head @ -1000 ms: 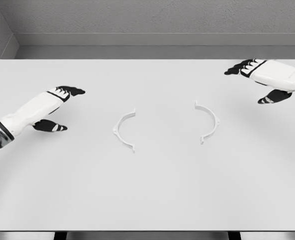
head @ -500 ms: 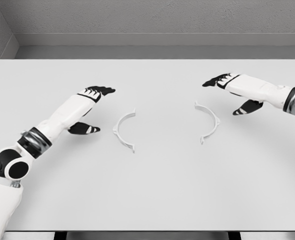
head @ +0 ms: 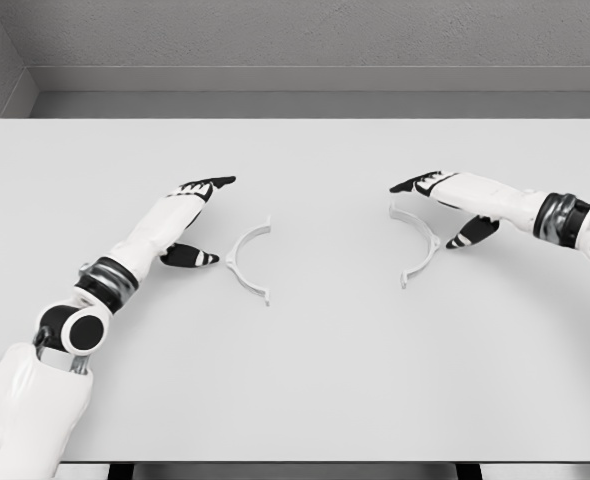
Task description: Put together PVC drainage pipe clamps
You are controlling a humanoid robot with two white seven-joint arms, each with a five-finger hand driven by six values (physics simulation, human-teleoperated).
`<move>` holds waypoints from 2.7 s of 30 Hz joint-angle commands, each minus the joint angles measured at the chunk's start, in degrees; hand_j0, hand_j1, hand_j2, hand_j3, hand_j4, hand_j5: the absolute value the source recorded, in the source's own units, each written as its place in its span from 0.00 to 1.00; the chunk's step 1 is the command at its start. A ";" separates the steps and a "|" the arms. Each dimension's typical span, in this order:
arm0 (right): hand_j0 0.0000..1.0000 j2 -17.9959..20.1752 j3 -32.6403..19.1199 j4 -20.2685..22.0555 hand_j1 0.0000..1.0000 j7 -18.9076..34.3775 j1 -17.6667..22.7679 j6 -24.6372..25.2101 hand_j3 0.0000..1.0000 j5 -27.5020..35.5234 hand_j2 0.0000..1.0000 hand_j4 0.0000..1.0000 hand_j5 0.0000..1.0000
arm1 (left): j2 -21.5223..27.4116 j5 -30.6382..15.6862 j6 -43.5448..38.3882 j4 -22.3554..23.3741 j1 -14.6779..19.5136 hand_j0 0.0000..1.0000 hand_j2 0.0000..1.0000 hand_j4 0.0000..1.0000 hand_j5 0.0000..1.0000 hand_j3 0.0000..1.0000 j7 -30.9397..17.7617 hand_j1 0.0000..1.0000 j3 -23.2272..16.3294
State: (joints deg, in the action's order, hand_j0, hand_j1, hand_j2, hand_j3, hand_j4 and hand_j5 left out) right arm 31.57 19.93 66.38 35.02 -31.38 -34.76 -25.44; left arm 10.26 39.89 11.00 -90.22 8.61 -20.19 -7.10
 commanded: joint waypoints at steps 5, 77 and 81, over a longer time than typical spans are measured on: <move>1.00 -1.25 -0.07 -2.05 1.00 -0.02 -0.44 0.22 1.00 -0.66 1.00 1.00 1.00 | -0.50 0.19 -1.50 1.10 0.44 1.00 1.00 1.00 1.00 1.00 0.15 1.00 -0.46; 1.00 -3.89 0.72 0.41 1.00 -0.02 -0.79 1.71 1.00 -0.66 1.00 1.00 1.00 | -6.30 2.21 -1.50 0.05 2.37 1.00 1.00 1.00 1.00 1.00 0.06 1.00 -1.87; 1.00 -3.71 0.55 -0.03 1.00 -0.02 -1.67 1.88 1.00 -0.75 1.00 1.00 1.00 | -5.33 2.30 -1.42 -0.04 1.49 1.00 1.00 1.00 1.00 1.00 0.06 1.00 -2.05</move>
State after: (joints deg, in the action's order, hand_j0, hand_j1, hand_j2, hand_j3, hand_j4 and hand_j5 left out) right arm 27.74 20.60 66.47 35.02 -33.49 -33.11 -26.49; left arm 4.40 42.42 9.57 -90.17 9.93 -20.16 -9.20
